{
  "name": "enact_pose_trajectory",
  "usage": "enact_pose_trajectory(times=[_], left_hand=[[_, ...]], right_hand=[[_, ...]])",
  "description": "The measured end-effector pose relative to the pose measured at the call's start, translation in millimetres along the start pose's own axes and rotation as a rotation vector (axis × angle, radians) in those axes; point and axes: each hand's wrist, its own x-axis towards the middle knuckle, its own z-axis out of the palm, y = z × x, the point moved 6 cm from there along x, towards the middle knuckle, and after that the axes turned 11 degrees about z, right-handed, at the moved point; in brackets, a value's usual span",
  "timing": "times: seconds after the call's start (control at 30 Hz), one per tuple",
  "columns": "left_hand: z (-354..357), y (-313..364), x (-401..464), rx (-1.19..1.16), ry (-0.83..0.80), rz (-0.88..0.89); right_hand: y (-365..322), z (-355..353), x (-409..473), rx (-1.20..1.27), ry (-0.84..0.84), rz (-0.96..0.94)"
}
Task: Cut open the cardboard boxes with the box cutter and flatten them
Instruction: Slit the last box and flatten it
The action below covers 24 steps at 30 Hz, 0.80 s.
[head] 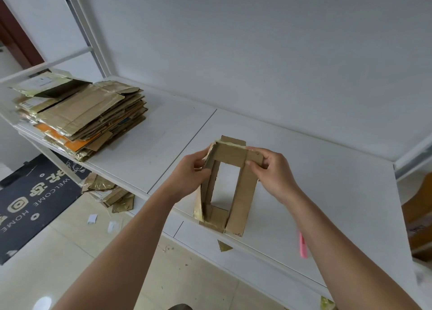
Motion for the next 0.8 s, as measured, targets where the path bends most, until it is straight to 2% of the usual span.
enact_pose_trajectory(times=[0.13, 0.23, 0.3, 0.37, 0.43, 0.57, 0.63, 0.73, 0.8], left_hand=[[2, 4, 3, 0.001, -0.048, -0.006], [10, 5, 9, 0.008, -0.005, -0.054], [20, -2, 7, 0.171, -0.036, -0.127], [33, -17, -2, 0.453, -0.141, -0.211], [34, -28, -8, 0.600, -0.085, -0.274], [27, -26, -4, 0.415, 0.147, -0.285], [27, -25, -4, 0.427, 0.124, -0.313], [34, -32, -12, 0.550, -0.023, -0.399], [33, -33, -17, 0.500, -0.029, -0.423]], right_hand=[[8, -9, 2, 0.102, 0.003, 0.065], [14, -12, 4, 0.187, 0.050, 0.118], [18, -18, 6, 0.199, 0.148, 0.139], [22, -21, 6, 0.209, 0.219, 0.175], [29, -12, 0, 0.242, 0.154, 0.261], [55, 38, -36, 0.095, -0.135, 0.435], [58, 58, -49, 0.163, -0.172, 0.463], [56, 71, -47, 0.185, -0.125, 0.458], [52, 76, -44, 0.166, -0.126, 0.452]])
